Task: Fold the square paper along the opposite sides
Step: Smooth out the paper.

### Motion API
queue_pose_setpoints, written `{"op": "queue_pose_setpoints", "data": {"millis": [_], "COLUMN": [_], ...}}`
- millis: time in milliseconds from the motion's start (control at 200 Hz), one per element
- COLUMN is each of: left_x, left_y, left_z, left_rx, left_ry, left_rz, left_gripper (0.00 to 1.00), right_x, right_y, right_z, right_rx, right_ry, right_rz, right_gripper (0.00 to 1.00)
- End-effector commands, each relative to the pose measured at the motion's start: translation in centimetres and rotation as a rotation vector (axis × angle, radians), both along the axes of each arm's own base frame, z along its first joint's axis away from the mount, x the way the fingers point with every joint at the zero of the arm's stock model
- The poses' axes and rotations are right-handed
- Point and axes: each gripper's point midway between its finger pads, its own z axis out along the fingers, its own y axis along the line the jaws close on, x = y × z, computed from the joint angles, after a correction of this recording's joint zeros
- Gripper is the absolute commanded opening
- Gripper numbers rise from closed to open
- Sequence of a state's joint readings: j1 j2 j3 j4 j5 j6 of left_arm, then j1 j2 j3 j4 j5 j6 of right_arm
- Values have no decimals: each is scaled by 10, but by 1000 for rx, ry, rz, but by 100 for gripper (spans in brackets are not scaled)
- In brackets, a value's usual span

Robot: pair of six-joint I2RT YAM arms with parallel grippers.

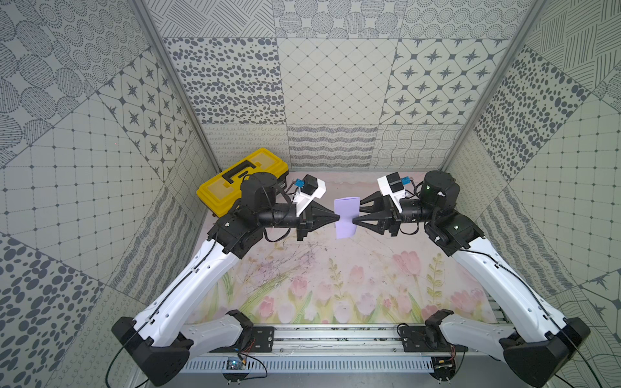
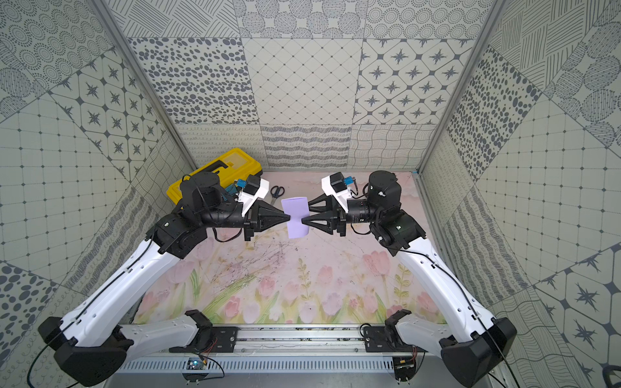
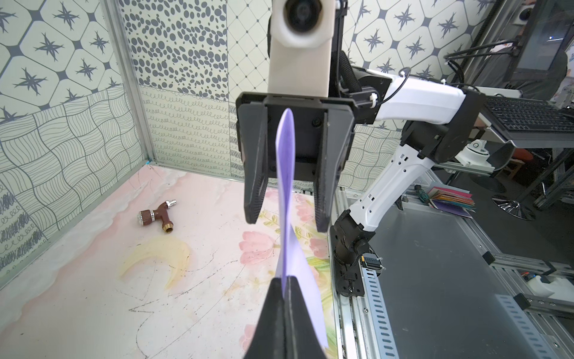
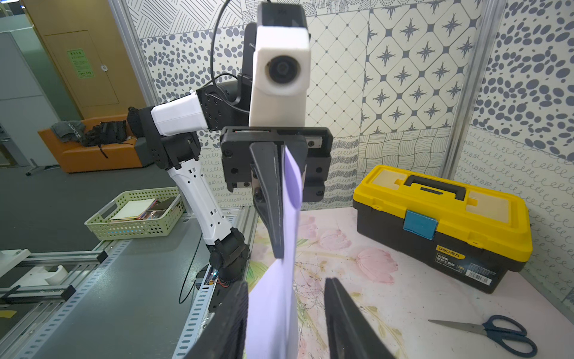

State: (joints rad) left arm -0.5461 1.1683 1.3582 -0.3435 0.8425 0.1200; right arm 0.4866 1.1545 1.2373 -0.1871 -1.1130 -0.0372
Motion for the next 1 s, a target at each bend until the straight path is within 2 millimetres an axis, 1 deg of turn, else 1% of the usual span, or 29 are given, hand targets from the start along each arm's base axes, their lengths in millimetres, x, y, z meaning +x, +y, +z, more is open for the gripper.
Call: {"op": "queue_pose_setpoints", "data": {"millis": [0, 70, 130, 195, 250, 520, 550, 585, 610, 655, 700, 730, 765, 996], "left_x": [-4, -4, -4, -4, -3, -2, -1, -2, -1, -1, -2, -1, -2, 2], "left_y": [0, 0, 0, 0, 0, 1, 1, 1, 1, 1, 1, 1, 1, 1], "left_z": [16, 16, 16, 16, 16, 19, 20, 21, 22, 24, 25, 25, 26, 24], "left_rx": [-45, -47, -47, -48, -46, -46, -45, -47, -46, -47, -48, -48, -49, -43], "left_ry": [-48, -48, -45, -44, -44, -57, -57, -60, -60, -65, -68, -68, -69, -72], "left_rz": [-10, -12, -14, -13, -12, 2, 3, 4, 5, 6, 5, 6, 5, 22], "left_gripper": [0, 0, 0, 0, 0, 0, 0, 0, 0, 0, 0, 0, 0, 0], "right_x": [2, 3, 4, 5, 5, -1, -1, -2, -2, -1, -1, -1, -1, -7], "right_y": [2, 3, 3, 3, 3, 2, 2, 2, 3, 4, 4, 5, 5, 4], "right_z": [6, 4, 4, 5, 5, 3, 2, 0, -1, -3, -5, -6, -7, -4], "right_rx": [15, 14, 14, 14, 14, 14, 13, 11, 10, 8, 6, 5, 4, 11], "right_ry": [-10, -6, -4, -3, -6, -26, -27, -24, -23, -20, -17, -14, -13, -32], "right_rz": [13, 10, 7, 0, -7, -7, -5, 0, 2, 7, 11, 16, 18, 23], "right_gripper": [39, 36, 30, 17, 0, 0, 9, 16, 19, 20, 18, 14, 0, 0]}}
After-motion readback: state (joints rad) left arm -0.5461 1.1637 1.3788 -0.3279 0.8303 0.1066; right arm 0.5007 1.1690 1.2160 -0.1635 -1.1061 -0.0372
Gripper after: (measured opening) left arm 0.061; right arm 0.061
